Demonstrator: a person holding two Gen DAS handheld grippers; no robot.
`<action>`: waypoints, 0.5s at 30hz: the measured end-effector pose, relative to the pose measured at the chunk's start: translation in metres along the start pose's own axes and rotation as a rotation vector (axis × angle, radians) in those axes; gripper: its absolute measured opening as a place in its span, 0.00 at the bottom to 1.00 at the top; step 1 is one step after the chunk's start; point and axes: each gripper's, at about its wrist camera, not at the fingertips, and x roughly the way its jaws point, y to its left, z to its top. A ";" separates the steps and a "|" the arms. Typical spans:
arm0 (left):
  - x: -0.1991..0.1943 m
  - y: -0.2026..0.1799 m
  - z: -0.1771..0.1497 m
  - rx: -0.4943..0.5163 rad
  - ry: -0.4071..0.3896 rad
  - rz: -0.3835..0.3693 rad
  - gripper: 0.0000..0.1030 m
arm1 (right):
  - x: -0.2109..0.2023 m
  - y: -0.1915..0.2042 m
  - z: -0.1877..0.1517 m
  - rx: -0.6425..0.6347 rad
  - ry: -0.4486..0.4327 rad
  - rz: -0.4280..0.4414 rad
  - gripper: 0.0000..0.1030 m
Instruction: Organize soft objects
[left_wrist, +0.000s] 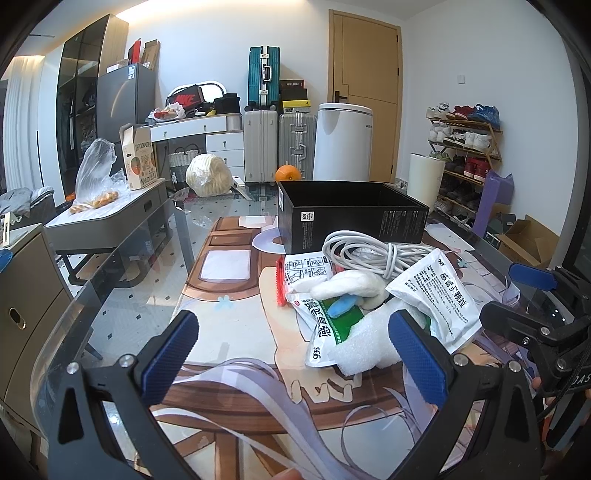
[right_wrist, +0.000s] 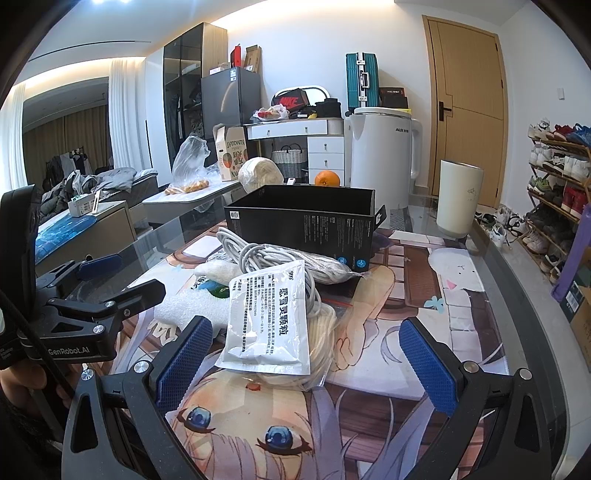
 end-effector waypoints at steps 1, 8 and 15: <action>0.000 0.000 0.000 0.000 -0.001 0.001 1.00 | 0.000 0.000 0.000 0.000 0.001 0.000 1.00; 0.001 0.000 -0.001 0.001 0.001 0.007 1.00 | 0.000 0.001 0.000 -0.001 0.001 -0.001 1.00; 0.001 0.000 -0.001 0.002 -0.004 0.009 1.00 | 0.001 -0.002 -0.002 -0.005 0.003 -0.008 1.00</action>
